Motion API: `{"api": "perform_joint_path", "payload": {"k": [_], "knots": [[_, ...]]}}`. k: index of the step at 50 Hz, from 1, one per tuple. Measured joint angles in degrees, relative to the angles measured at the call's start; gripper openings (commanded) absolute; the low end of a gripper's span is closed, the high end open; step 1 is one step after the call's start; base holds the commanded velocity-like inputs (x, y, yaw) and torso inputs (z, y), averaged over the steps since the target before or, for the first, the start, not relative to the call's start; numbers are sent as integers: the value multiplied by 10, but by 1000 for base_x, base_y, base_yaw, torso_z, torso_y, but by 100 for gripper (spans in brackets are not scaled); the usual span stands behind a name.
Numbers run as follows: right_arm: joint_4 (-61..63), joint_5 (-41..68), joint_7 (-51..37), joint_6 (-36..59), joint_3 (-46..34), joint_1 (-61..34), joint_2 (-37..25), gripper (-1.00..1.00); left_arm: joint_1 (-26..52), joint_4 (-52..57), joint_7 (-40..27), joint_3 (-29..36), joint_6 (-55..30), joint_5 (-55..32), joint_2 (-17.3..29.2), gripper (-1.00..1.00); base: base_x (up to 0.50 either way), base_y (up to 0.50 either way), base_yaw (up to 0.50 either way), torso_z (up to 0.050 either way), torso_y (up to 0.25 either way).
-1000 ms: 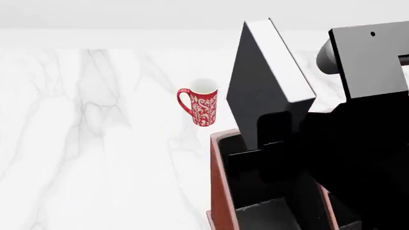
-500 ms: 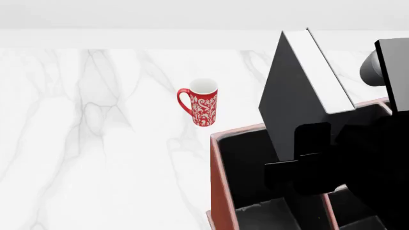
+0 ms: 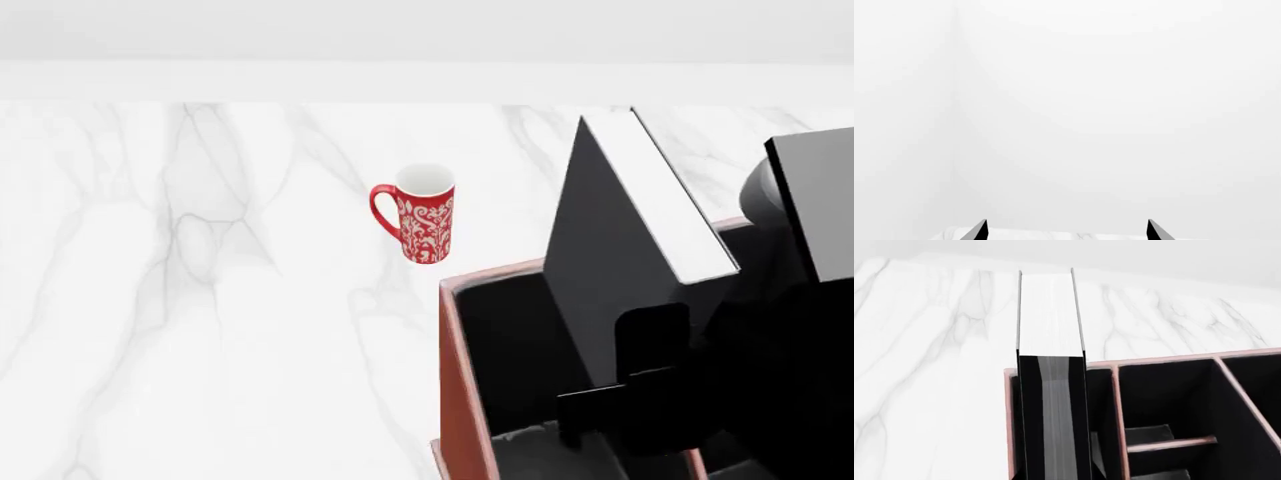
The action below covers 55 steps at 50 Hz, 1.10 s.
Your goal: Pick up the book and place it in the left compartment of the caddy.
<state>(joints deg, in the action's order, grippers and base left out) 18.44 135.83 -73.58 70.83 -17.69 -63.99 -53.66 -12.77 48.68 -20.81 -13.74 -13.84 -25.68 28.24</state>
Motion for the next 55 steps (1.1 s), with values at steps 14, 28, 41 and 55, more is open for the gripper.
{"api": "perform_joint_path", "payload": {"k": [14, 28, 41, 55], "knots": [[7, -17, 18, -8, 9, 48, -5, -100, -1, -1, -1, 3, 2, 3, 1, 100, 0, 0, 0, 1, 1], [-8, -72, 59, -2, 17, 90, 20, -100, 0, -1, -2, 5, 3, 3, 3, 100, 0, 0, 0, 0, 1], [-34, -144, 108, 12, 16, 106, 58, -100, -1, 0, -4, 2, 3, -1, 5, 100, 0, 0, 0, 1, 1], [-59, -223, 157, 24, 9, 119, 87, -100, -2, -1, -6, 1, 4, -4, 6, 100, 0, 0, 0, 0, 1]]}}
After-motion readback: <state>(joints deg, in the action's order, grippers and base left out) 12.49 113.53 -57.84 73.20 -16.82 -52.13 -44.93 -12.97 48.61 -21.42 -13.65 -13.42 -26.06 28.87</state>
